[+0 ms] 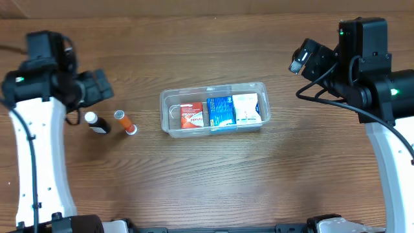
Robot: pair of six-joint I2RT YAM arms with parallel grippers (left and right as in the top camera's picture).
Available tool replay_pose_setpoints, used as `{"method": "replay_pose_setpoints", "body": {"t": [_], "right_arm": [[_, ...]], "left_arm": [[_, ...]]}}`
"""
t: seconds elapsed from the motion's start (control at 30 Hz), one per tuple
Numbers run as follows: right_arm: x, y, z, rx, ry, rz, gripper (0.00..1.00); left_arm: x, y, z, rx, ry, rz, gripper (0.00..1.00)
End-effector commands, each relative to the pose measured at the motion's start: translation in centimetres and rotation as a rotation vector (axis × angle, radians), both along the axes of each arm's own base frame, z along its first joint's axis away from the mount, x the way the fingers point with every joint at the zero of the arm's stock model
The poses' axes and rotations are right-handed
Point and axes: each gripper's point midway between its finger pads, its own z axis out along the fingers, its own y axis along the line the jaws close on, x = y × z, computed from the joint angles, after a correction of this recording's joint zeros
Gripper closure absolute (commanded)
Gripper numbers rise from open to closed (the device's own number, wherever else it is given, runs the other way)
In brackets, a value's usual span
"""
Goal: Pack container
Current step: 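Reach the left gripper to the dark medicine bottle and grasp it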
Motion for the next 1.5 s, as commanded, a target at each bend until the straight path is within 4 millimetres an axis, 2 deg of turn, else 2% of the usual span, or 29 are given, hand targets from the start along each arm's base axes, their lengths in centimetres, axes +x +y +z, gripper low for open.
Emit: {"method": "replay_pose_setpoints", "body": {"t": [0.0,0.1,0.23,0.4,0.53,0.63,0.8,1.03,1.13,1.2,1.27,1.33,1.47], "right_arm": [[0.0,-0.2,0.5,-0.001,-0.015,-0.01,0.0],[0.0,-0.2,0.5,-0.001,-0.015,-0.01,0.0],[0.0,-0.2,0.5,-0.001,-0.015,-0.01,0.0],[0.0,-0.2,0.5,-0.001,-0.015,-0.01,0.0],[0.0,-0.2,0.5,-0.001,-0.015,-0.01,0.0],[0.0,-0.2,0.5,-0.001,-0.015,-0.01,0.0],[0.0,-0.2,0.5,-0.001,-0.015,-0.01,0.0],[0.0,-0.2,0.5,-0.001,-0.015,-0.01,0.0],[0.0,-0.2,0.5,-0.001,-0.015,-0.01,0.0],[0.0,-0.2,0.5,-0.001,-0.015,-0.01,0.0],[0.0,-0.2,0.5,-0.001,-0.015,-0.01,0.0],[0.0,-0.2,0.5,-0.001,-0.015,-0.01,0.0],[0.0,-0.2,0.5,-0.001,-0.015,-0.01,0.0]], "left_arm": [[-1.4,3.9,-0.9,-0.026,0.027,0.22,0.0],[-1.8,4.9,-2.8,-0.027,0.093,0.24,0.04],[-1.3,5.1,-6.2,-0.039,0.194,0.218,0.03],[0.1,5.0,-10.3,-0.088,0.276,0.169,0.2],[0.7,4.3,-13.3,-0.123,0.342,0.115,0.23],[0.8,4.0,-14.4,-0.124,0.372,0.096,0.25],[0.7,3.4,-15.9,-0.138,0.421,0.08,0.41],[0.9,3.4,-15.9,-0.136,0.413,0.08,0.83],[0.8,3.4,-15.4,-0.137,0.411,0.089,0.9],[0.9,3.4,-13.8,-0.135,0.394,0.096,0.91],[1.0,3.5,-11.1,-0.126,0.365,0.095,0.92],[1.3,3.1,-7.6,-0.111,0.313,0.084,0.92],[2.1,0.3,0.5,-0.065,0.148,-0.008,0.91]]}}
